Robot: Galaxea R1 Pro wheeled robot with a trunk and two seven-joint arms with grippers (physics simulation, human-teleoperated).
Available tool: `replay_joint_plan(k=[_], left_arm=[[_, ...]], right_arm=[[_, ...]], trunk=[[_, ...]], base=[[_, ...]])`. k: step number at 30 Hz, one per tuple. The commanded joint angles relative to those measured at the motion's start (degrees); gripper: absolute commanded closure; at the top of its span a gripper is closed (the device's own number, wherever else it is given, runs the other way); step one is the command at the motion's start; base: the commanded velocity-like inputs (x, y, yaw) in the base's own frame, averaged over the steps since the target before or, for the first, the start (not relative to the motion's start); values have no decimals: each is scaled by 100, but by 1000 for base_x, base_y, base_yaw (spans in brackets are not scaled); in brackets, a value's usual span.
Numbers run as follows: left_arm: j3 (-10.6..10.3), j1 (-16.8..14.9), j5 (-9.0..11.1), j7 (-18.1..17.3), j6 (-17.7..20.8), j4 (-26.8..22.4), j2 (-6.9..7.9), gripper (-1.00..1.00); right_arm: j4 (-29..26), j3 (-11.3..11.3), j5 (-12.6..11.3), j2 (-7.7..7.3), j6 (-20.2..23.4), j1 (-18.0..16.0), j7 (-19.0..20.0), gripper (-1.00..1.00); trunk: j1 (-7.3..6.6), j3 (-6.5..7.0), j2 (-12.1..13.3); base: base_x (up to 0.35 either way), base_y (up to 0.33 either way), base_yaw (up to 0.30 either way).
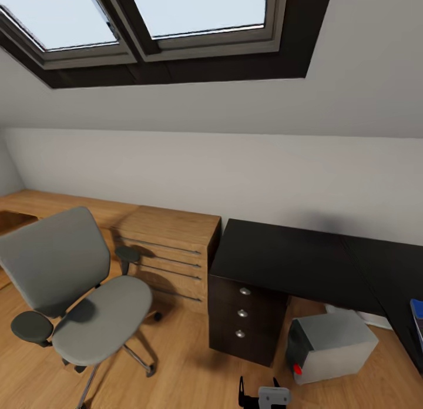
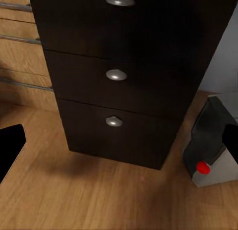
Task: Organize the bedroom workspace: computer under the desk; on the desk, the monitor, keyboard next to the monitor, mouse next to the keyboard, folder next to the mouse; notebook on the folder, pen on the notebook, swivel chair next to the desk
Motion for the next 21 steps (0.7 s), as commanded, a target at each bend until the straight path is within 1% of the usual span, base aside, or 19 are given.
replay_joint_plan(k=[1,3,5,6,7,8,9,10,11,12,13,14,15,16,18,19,21], left_arm=[[-50,1,26,46,-5,-9,6,-100],[-47,2,29,43,-6,-5,14,-100],[-44,0,30,45,-8,31,23,-100],[-40,2,29,43,-24,224,27,-100],[-39,3,26,41,-29,326,28,-100],[-39,4,20,38,-47,551,29,-100],[-40,4,17,37,-65,667,27,-100],[-42,3,15,36,-130,888,26,-100],[-43,3,14,29,-405,1336,24,-100],[-44,4,14,18,-612,1577,23,-100],[-44,5,16,-44,-955,1841,23,-100],[-44,5,17,-83,-1062,1896,23,-100],[-44,6,27,-449,-1405,2043,23,-100],[-44,6,29,-643,-1473,2068,23,-100],[-41,6,32,-826,-1519,2085,23,-100],[-38,6,38,-1002,-1560,2098,22,-100],[-34,6,47,-1087,-1581,2102,22,-100]], right_arm=[[4,47,-17,-2,-3,-6,-47,-100],[68,38,-22,-15,1,-6,-62,-100],[293,45,-26,-19,-19,-6,-68,-100],[615,52,-26,-24,-93,-6,-69,-100],[727,53,-29,-27,-145,-6,-70,-100],[953,55,-39,-50,-296,-6,-68,-100],[1055,58,-45,-74,-390,-6,-67,-100],[1209,61,-54,-153,-601,-1,-66,-100],[1366,70,-63,-354,-1038,75,-60,-100],[1405,73,-68,-421,-1223,180,-58,-100],[1439,75,-70,-479,-1416,360,-55,-100],[1446,75,-70,-491,-1461,413,-53,-100],[1466,78,-69,-526,-1594,596,-46,-100],[1469,81,-68,-525,-1653,652,-43,-100],[1469,82,-60,-521,-1724,700,-41,-100],[1468,90,-47,-500,-1740,751,-40,-100],[1467,92,-36,-456,-1740,797,-39,-100]], trunk=[[1,-6,-4],[1,-6,-4],[1,-6,-4],[1,-6,-4],[1,-6,-4],[1,-6,-4],[1,-6,-4],[1,-6,-4],[1,-6,-4],[1,-6,-4],[1,-6,-4],[1,-6,-4],[1,-6,-4],[1,-6,-4],[1,-7,-4],[1,-9,-4],[1,-14,-4]], base=[[0,0,288],[0,0,289],[0,0,290],[0,0,290],[0,0,290],[0,0,290],[0,0,290],[0,0,291],[0,0,291],[0,0,291],[0,0,290],[0,0,290],[0,0,290],[0,0,288],[0,0,285],[-5,0,278],[-45,2,272]])
